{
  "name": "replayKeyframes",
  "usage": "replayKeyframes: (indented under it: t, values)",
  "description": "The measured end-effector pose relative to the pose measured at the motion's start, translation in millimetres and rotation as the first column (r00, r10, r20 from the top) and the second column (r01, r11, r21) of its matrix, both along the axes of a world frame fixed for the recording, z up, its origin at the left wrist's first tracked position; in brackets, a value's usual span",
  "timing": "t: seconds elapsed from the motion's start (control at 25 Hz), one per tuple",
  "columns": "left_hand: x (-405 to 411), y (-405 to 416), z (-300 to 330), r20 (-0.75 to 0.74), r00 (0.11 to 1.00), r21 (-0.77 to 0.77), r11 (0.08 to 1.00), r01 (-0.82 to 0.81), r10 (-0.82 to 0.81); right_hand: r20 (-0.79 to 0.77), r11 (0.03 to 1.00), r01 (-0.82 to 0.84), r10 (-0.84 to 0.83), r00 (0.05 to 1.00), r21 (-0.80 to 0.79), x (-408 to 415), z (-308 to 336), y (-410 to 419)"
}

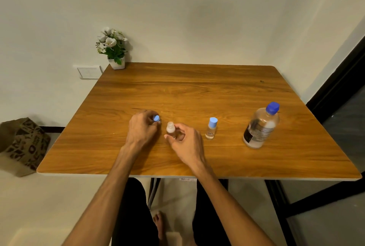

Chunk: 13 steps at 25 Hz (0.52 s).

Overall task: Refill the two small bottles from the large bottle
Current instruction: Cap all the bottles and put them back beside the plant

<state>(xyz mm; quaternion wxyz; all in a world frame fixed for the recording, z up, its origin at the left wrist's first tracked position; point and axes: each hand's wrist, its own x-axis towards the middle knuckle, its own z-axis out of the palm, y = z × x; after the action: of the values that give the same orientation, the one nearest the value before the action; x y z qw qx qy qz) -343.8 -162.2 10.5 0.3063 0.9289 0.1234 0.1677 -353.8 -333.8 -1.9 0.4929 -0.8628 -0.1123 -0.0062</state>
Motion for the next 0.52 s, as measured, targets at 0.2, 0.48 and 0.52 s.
replayKeyframes:
  t: [0.2,0.48,0.52]
  values:
    - [-30,-20,27,0.133,0.984,-0.190,0.972,0.139,-0.115,0.056,1.000,0.022,-0.021,0.998,-0.022,-3,-3,-3]
    - [-30,-36,50,-0.066,0.971,0.157,0.959,0.237,-0.230,0.034,1.000,0.025,-0.025,0.999,0.019,-1,-4,-5]
    - [-32,-38,54,-0.087,0.955,0.188,0.937,0.296,-0.284,0.040,0.999,0.032,-0.033,0.999,0.024,-1,-4,-5]
